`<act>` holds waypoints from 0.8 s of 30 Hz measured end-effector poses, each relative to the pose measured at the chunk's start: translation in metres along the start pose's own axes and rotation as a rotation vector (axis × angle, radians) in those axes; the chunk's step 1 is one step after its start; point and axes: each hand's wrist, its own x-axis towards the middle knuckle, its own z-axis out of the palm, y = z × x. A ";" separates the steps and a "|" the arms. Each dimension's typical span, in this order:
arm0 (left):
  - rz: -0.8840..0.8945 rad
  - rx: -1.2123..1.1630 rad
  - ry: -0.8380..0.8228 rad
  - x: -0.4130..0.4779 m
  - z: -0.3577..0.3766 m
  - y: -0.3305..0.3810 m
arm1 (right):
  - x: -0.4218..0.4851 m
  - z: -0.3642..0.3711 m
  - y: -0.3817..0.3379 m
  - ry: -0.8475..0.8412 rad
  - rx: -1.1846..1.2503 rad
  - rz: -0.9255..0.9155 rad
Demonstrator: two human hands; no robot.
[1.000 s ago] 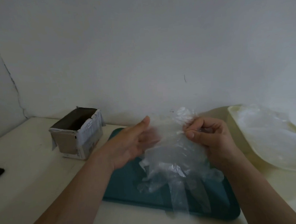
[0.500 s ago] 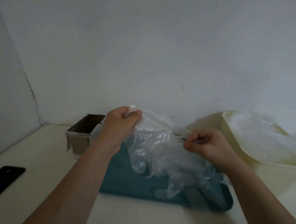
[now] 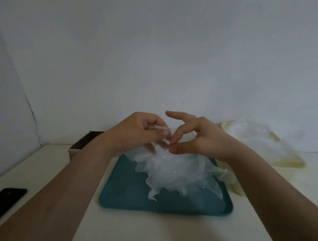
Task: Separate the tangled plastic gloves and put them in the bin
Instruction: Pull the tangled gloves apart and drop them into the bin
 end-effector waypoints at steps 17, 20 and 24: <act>-0.202 -0.794 0.098 0.030 0.054 -0.024 | -0.011 -0.054 0.037 0.281 0.487 0.206; -0.196 -0.772 0.071 0.045 0.074 -0.004 | -0.020 -0.077 0.045 0.354 0.399 0.202; -0.207 -0.626 0.011 0.058 0.100 0.012 | -0.027 -0.091 0.055 0.418 0.346 0.262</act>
